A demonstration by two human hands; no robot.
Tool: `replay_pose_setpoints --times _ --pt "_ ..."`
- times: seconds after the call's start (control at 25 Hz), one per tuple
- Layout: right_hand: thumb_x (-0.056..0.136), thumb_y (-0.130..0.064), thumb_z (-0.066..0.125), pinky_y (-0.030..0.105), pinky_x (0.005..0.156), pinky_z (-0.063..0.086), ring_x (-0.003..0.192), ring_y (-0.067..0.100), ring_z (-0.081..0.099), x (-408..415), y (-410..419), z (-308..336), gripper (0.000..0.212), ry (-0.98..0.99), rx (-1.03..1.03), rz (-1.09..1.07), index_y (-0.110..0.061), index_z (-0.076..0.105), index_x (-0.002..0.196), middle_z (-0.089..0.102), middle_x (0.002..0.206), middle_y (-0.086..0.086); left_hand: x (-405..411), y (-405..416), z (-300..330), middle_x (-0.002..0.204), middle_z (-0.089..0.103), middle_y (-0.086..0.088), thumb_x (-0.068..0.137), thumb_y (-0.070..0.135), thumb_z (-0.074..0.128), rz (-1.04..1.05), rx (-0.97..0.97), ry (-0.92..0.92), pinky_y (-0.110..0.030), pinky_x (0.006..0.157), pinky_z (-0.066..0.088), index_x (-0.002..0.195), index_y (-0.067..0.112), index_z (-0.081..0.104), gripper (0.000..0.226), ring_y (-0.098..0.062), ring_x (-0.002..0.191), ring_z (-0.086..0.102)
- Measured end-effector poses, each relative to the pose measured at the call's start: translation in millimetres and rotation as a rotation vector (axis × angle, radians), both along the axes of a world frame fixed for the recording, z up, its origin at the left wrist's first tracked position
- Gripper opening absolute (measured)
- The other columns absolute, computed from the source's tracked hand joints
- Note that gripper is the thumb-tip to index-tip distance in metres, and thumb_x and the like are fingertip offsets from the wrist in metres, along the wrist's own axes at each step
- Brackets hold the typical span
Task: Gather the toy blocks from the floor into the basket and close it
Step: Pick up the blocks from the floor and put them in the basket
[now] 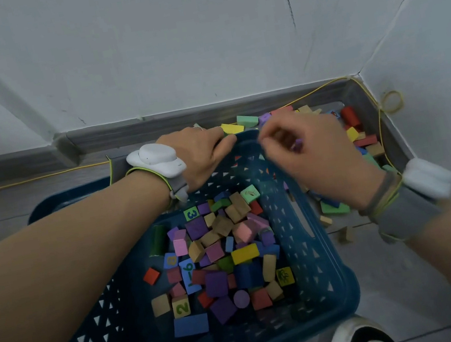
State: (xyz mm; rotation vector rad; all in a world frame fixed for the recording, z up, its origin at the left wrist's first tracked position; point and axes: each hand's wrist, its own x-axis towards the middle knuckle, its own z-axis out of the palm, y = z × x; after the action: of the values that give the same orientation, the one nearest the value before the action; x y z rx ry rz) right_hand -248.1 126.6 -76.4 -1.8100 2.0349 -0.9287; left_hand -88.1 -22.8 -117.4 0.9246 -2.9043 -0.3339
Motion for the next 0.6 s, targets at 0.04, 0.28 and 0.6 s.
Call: replay_pose_setpoints --times 0.04,0.28,0.6 --pt "0.091 -0.022 0.056 0.011 0.065 0.044 0.071 0.003 0.059 -15.0 1.0 -12.9 0.006 -0.047 -0.007 -0.131 -0.022 0.062 0.092 0.063 0.079 -0.010 -0.5 0.4 -1.6 0.081 0.059 0.003 0.098 0.059 0.020 -0.006 0.011 0.006 -0.038 0.068 0.050 0.082 0.031 0.042 0.040 -0.024 0.077 0.056" --pt "0.069 -0.064 0.063 0.048 0.099 0.045 0.122 0.042 0.044 -79.1 55.8 -131.9 0.089 0.272 0.912 -0.210 -0.027 0.028 0.142 0.038 0.135 0.014 -0.2 -0.7 -5.6 0.084 0.060 0.004 0.099 0.058 0.018 -0.017 0.002 0.008 -0.040 0.071 0.051 0.085 0.031 0.044 0.040 -0.024 0.080 0.058" --pt "0.080 -0.044 0.068 0.045 0.085 0.048 0.104 0.043 0.051 -60.7 66.8 -174.9 0.070 0.277 0.740 -0.185 -0.027 0.031 0.137 0.038 0.123 0.012 -1.0 1.5 -5.1 0.078 0.059 0.004 0.101 0.055 0.020 -0.020 0.001 0.025 -0.039 0.068 0.050 0.084 0.028 0.047 0.041 -0.023 0.075 0.057"
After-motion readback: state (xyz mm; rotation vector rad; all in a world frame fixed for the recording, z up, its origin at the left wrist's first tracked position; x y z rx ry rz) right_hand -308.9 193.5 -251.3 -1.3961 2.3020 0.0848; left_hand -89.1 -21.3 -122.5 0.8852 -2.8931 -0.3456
